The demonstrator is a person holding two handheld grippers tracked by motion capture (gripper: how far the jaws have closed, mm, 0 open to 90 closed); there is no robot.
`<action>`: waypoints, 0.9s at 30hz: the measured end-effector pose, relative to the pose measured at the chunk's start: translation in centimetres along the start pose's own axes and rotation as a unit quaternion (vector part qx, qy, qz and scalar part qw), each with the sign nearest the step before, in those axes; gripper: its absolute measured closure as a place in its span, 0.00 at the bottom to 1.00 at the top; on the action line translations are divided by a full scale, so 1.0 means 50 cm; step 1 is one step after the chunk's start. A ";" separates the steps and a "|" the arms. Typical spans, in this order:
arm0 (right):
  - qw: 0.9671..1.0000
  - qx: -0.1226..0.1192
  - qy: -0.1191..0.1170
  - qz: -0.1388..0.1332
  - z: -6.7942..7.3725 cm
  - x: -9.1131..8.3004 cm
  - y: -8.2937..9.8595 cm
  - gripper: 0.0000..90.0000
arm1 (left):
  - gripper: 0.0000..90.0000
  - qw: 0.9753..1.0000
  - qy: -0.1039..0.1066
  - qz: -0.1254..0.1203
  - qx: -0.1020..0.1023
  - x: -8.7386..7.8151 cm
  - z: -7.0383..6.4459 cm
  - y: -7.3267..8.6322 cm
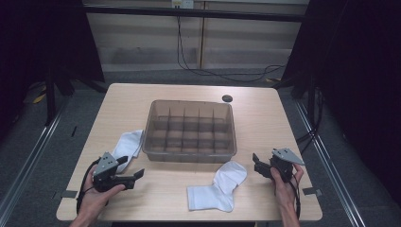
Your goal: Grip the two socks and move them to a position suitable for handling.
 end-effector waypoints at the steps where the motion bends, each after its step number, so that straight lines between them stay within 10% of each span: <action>1: 1.000 0.004 0.006 -0.005 -0.002 0.000 0.000 0.21 | 0.19 1.000 -0.005 0.005 -0.002 -0.002 0.006 -0.002; 9: 0.998 0.013 0.005 -0.056 -0.004 -0.004 0.004 0.20 | 0.21 0.997 -0.007 0.070 -0.027 0.012 0.051 -0.034; 17: 0.998 0.000 -0.009 -0.064 0.002 -0.007 0.004 0.19 | 0.19 0.987 -0.010 0.154 -0.046 0.055 0.118 -0.056; 20: 0.998 -0.001 -0.011 -0.063 0.002 -0.006 0.004 0.19 | 0.22 0.986 -0.016 0.156 -0.063 0.073 0.140 -0.053; 23: 0.998 -0.005 -0.014 -0.062 0.004 -0.006 0.004 0.20 | 0.22 0.979 -0.027 0.191 -0.062 0.091 0.152 -0.046; 27: 0.998 -0.013 -0.015 -0.058 0.007 -0.005 0.005 0.20 | 0.23 0.980 -0.020 0.188 -0.066 0.109 0.156 -0.048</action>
Point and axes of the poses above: each handheld gripper's, and its own axes: x roughly forward along the jaws, y roughly out of its underside, z roughly to its left, the point moved 5 cm from there along x, roughly forward along the jaws, and after that the axes turned 3 degrees about x, right-handed, at the moved point
